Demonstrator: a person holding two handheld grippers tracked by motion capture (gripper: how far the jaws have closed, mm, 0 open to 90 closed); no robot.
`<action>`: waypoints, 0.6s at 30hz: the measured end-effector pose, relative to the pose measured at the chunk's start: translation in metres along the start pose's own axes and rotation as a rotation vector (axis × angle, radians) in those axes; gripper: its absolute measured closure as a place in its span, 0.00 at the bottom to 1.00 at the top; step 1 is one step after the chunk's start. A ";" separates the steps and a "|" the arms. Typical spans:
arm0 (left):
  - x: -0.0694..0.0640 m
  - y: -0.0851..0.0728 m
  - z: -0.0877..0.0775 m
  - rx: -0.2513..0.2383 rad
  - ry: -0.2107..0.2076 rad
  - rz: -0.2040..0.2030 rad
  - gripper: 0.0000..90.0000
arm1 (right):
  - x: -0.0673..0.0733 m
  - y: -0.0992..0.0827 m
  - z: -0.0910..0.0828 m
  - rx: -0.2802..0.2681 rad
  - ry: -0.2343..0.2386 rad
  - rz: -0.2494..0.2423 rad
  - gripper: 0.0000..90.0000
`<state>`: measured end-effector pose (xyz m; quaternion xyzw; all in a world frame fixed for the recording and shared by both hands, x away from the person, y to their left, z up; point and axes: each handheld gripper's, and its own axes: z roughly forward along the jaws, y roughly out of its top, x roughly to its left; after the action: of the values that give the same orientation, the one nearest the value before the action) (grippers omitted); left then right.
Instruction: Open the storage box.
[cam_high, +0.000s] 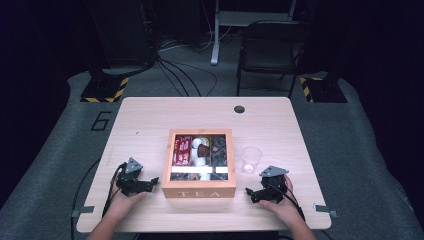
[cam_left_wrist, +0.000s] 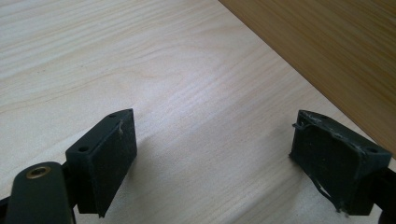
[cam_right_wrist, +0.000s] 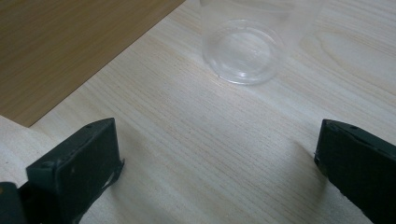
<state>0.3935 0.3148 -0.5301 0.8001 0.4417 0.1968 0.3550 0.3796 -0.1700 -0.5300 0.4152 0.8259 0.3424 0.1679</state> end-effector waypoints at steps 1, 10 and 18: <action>0.000 0.000 0.000 -0.001 0.000 0.000 0.16 | 0.000 0.000 0.000 0.000 0.000 0.003 0.00; 0.000 0.000 0.000 -0.001 0.000 -0.002 0.16 | 0.000 0.000 0.000 -0.005 -0.002 -0.007 0.00; 0.000 0.000 0.000 0.000 0.004 -0.007 0.16 | 0.000 0.000 0.000 -0.005 -0.001 -0.007 0.00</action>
<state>0.3930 0.3148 -0.5300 0.7981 0.4453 0.1971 0.3548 0.3799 -0.1702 -0.5303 0.4120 0.8265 0.3436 0.1706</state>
